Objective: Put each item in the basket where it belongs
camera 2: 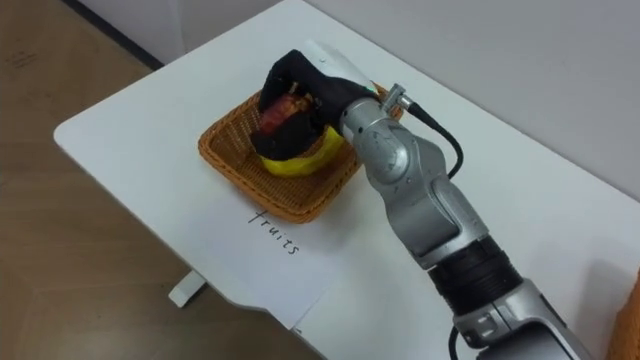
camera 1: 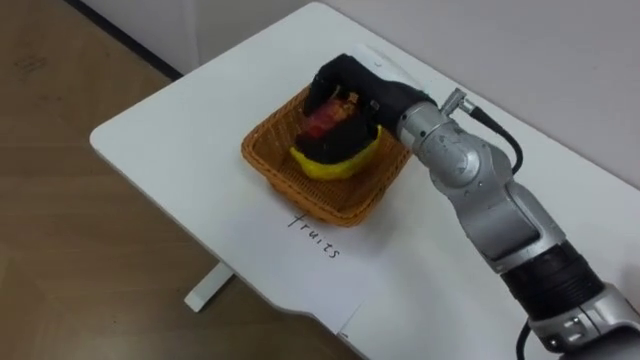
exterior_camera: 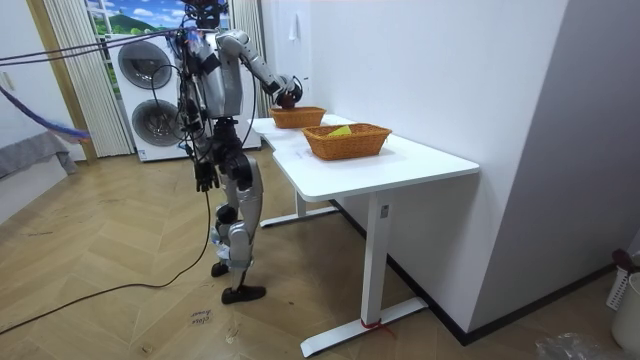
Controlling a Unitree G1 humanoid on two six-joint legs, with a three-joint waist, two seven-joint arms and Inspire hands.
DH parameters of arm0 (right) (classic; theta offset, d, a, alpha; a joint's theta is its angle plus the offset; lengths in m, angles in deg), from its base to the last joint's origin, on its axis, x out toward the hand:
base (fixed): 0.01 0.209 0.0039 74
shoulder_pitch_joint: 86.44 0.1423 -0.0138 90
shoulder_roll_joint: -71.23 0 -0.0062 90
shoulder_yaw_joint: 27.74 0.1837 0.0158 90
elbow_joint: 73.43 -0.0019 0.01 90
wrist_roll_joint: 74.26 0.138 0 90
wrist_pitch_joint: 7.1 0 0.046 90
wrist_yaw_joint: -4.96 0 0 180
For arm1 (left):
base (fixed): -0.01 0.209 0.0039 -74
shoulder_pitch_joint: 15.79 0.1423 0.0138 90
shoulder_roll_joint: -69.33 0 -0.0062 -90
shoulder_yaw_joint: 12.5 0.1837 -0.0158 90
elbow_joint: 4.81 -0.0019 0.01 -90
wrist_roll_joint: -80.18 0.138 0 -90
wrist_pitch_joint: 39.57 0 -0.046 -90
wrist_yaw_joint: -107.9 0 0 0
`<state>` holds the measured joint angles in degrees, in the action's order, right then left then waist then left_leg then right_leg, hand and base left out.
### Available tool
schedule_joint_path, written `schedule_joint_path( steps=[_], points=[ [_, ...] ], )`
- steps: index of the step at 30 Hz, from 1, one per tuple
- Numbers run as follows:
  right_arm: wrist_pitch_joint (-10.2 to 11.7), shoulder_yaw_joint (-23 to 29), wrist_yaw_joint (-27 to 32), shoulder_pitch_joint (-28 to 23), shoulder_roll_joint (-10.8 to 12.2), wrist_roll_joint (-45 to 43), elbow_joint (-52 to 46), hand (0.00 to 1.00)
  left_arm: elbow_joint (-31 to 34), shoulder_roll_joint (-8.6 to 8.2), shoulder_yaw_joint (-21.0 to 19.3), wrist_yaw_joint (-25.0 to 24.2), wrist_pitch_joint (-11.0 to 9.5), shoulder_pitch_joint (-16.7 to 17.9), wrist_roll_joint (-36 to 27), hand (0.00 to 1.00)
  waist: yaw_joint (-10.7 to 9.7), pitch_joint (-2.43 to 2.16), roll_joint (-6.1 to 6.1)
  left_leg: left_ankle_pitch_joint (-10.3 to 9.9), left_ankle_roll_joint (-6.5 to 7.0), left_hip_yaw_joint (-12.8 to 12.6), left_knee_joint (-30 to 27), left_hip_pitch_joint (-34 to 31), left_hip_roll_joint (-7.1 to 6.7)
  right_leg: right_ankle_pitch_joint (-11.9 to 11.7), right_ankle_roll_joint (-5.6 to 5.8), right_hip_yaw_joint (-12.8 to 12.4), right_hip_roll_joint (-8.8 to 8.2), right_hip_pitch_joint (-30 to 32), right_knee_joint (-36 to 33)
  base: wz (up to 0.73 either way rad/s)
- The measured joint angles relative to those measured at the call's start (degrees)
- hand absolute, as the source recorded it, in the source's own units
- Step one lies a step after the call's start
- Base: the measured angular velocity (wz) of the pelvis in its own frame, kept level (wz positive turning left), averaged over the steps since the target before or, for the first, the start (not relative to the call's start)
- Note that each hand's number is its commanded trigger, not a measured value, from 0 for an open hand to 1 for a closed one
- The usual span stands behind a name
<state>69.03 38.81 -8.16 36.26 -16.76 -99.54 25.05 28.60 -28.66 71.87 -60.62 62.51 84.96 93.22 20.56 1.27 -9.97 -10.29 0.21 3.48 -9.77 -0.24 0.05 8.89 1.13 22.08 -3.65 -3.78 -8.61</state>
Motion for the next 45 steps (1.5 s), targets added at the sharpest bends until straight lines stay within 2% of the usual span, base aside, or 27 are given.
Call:
schedule_joint_path(
  steps=[13,24,25,26,28,31,32,33,34,39,43,45],
  points=[
    [0.0,0.6,-0.8,0.0,-0.5,0.0,0.0,0.00,1.5,-0.24,0.2,-0.8,0.0,0.0,0.0,0.00,-0.2,-0.01,0.08,0.0,0.00,-0.4,0.0,0.1,0.04,0.0,-0.01,-0.1,0.03,-0.1,0.0,-0.01],
    [0.0,0.7,-0.8,0.0,-0.5,0.2,0.0,0.00,1.5,-0.17,0.1,-0.8,0.0,0.0,0.0,0.00,-0.5,-0.14,0.02,0.0,0.00,-0.4,0.0,0.4,0.04,0.0,-0.01,-0.3,0.04,-0.1,0.0,0.00],
    [0.1,1.0,-0.8,0.0,-0.5,0.2,0.0,0.00,1.5,-0.19,0.1,-0.8,-0.1,0.0,0.0,0.00,-0.4,-0.27,-0.17,0.0,0.00,-0.4,0.1,0.5,0.03,0.0,0.00,-0.5,0.04,-0.1,0.0,0.00],
    [0.1,1.4,-0.8,0.0,-0.5,0.3,0.0,0.00,1.5,-0.19,0.1,-0.8,-0.1,0.1,0.0,0.00,-0.4,-0.12,0.06,0.0,0.00,-0.4,0.1,0.5,0.03,0.0,0.00,-0.8,0.04,-0.2,0.0,0.00],
    [0.1,2.3,-0.8,0.0,-0.5,0.5,0.0,0.00,1.5,-0.18,0.1,-0.8,-0.1,0.1,0.0,0.00,-0.4,-0.26,-0.13,0.0,0.00,-0.5,0.1,0.5,0.03,0.0,0.00,-0.8,0.04,-0.2,0.0,0.00],
    [0.1,2.8,-0.8,0.0,-0.5,0.5,0.0,0.00,1.5,-0.17,0.1,-0.7,-0.1,0.1,0.0,0.00,-0.4,-0.19,-0.04,0.0,0.00,-0.9,0.1,0.7,0.08,0.0,0.00,-1.0,0.05,-0.2,0.0,-0.06],
    [0.1,2.8,-0.8,0.0,-0.5,0.6,-0.1,0.00,1.4,-0.16,0.1,-0.7,-0.1,0.1,0.0,0.00,-0.5,-0.33,-0.23,0.0,0.00,-1.0,0.1,0.7,0.08,0.0,0.00,-1.0,0.06,-0.2,0.0,-0.08],
    [0.1,3.0,-0.8,0.0,-0.5,1.4,-0.1,0.00,1.3,-0.16,0.1,-0.6,-0.1,0.0,0.0,0.00,-0.7,-0.08,0.12,0.0,0.00,-1.0,0.1,0.7,0.08,0.0,0.00,-1.0,0.06,-0.2,0.0,-0.05],
    [0.1,3.1,-0.8,0.0,-0.5,1.8,-0.1,0.00,1.2,-0.18,0.1,-0.5,-0.1,0.0,0.0,0.00,-0.7,-0.17,0.00,0.0,0.00,-1.1,0.1,0.8,0.07,0.0,0.00,-1.1,0.06,-0.2,0.0,0.00],
    [0.1,7.6,-0.1,0.0,-0.5,5.5,-0.9,0.00,-0.9,-0.22,0.1,-0.2,0.0,-0.4,0.0,0.00,-1.6,-0.25,0.24,0.0,0.00,-1.7,0.1,0.9,0.08,0.0,-0.01,-1.5,0.00,-0.2,0.0,-0.04],
    [0.2,10.9,3.1,0.0,-0.5,6.8,-1.0,0.00,-1.4,-0.46,-0.5,0.3,0.2,-0.7,-0.1,0.00,-3.8,-0.39,0.79,0.0,0.02,-1.7,-0.1,0.9,0.06,0.0,-0.01,-1.9,-0.02,-0.3,0.0,0.00],
    [0.2,11.9,4.8,0.0,-0.6,6.7,-2.2,0.00,-0.3,-0.46,-0.5,0.2,0.3,-0.8,-1.3,0.00,-5.1,-0.86,1.49,0.0,0.02,-2.1,-0.1,0.9,0.07,0.0,-0.01,-2.5,0.03,-0.1,-0.1,-0.07]
  ],
)
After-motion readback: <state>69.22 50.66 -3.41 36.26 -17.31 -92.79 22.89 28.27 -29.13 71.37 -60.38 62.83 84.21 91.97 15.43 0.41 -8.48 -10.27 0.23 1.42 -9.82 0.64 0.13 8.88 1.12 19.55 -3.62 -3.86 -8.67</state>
